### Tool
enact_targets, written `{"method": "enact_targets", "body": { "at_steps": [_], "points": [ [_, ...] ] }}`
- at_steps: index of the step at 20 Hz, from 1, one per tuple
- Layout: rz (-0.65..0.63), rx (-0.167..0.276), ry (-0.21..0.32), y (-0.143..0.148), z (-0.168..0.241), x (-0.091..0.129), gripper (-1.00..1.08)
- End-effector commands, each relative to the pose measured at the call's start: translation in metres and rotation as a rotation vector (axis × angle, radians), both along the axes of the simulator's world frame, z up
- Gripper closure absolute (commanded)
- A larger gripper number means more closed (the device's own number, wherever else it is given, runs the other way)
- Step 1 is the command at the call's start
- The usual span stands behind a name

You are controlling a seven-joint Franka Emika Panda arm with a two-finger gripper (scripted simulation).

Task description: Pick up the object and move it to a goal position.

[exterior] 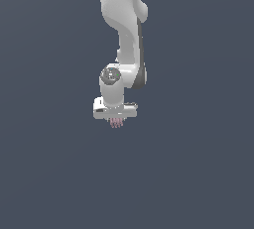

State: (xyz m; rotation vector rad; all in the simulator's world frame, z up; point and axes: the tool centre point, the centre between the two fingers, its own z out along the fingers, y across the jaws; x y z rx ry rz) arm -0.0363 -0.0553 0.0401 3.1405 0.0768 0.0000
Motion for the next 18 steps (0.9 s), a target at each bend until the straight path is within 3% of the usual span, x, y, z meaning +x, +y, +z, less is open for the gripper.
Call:
{"method": "enact_targets", "body": {
  "at_steps": [1, 10, 18],
  "points": [
    [0.001, 0.000, 0.000, 0.001, -0.001, 0.000, 1.08],
    [0.000, 0.000, 0.000, -0.003, 0.014, -0.005, 1.08],
    [0.000, 0.000, 0.000, -0.012, 0.056, -0.019, 1.08]
  ]
}}
